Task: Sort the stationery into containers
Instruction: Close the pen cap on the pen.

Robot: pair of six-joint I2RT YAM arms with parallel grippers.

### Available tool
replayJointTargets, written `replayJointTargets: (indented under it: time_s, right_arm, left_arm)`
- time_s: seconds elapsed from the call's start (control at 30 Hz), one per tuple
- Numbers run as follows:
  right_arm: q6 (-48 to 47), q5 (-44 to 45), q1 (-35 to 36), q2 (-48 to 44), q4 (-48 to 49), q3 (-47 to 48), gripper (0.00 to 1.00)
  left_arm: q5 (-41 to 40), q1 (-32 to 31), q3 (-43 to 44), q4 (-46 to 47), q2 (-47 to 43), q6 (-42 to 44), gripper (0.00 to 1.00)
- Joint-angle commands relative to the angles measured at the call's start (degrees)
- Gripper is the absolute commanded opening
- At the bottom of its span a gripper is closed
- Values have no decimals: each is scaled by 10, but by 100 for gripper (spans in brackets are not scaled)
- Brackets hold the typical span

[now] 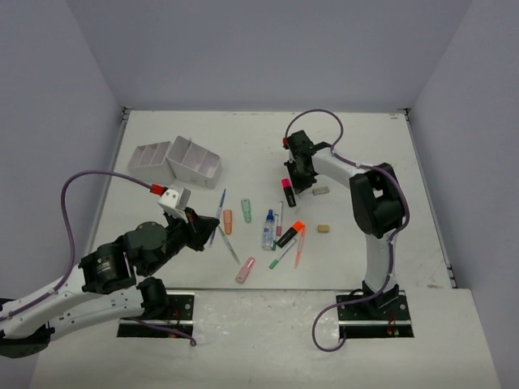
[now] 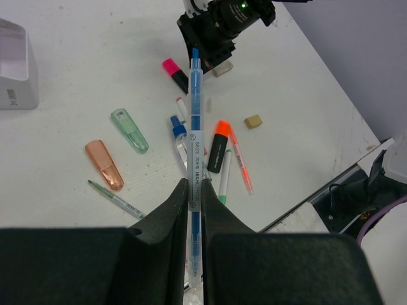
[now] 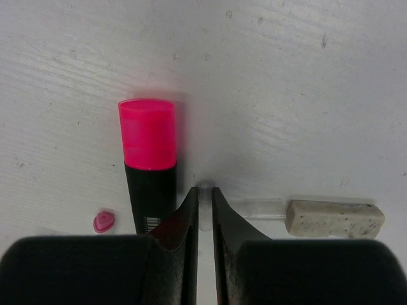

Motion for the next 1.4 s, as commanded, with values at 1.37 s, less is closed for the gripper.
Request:
replayJointTargets:
  time_s: [1.37]
  right_arm:
    - [377, -378, 29, -852, 534, -482, 0]
  left_arm:
    - [373, -2, -192, 817, 231, 0, 0]
